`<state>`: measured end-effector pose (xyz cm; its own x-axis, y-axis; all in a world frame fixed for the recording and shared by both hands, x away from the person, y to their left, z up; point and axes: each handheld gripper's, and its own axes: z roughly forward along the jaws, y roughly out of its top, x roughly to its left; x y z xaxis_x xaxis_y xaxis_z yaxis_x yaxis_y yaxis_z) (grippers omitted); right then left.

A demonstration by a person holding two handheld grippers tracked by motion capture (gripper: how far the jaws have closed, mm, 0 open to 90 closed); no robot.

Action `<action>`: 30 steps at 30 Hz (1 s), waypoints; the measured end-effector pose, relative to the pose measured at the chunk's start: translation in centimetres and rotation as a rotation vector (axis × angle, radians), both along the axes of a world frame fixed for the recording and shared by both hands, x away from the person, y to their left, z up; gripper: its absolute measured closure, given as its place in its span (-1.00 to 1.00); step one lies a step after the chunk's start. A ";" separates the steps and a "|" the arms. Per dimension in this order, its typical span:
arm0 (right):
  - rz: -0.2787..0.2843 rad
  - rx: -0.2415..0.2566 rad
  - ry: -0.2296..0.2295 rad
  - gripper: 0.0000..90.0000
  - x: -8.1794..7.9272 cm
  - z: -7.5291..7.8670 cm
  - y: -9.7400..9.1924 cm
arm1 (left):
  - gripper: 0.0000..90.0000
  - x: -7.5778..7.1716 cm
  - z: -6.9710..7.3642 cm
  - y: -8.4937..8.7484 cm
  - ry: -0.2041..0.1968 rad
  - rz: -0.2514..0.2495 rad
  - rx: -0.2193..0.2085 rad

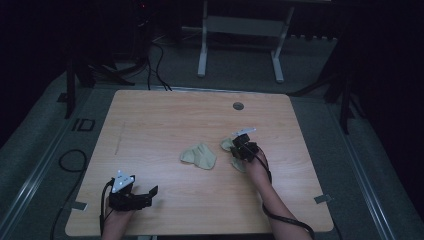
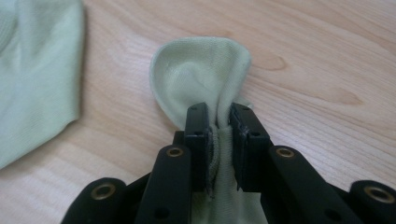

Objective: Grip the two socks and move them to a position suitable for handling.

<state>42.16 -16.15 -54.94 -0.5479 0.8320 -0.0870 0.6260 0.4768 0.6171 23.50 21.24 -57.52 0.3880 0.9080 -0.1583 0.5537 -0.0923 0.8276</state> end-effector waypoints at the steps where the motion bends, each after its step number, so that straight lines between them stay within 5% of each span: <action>1: 0.016 -0.005 0.007 0.74 0.0 0.1 0.1 | -0.92 0.0 0.0 0.0 0.000 0.004 0.004; 14: 0.124 0.031 -0.014 0.74 -2.2 4.6 -0.3 | -0.92 0.0 0.0 0.0 0.002 0.001 0.007; 30: 0.246 0.095 -0.101 0.75 -9.6 9.1 -1.3 | -0.92 0.0 0.0 -0.2 0.004 -0.005 0.008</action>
<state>32.57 -17.49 -45.84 -0.7272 0.6819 -0.0787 0.4319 0.5436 0.7197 23.49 20.99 -57.47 0.3921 0.9072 -0.1524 0.5562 -0.1019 0.8248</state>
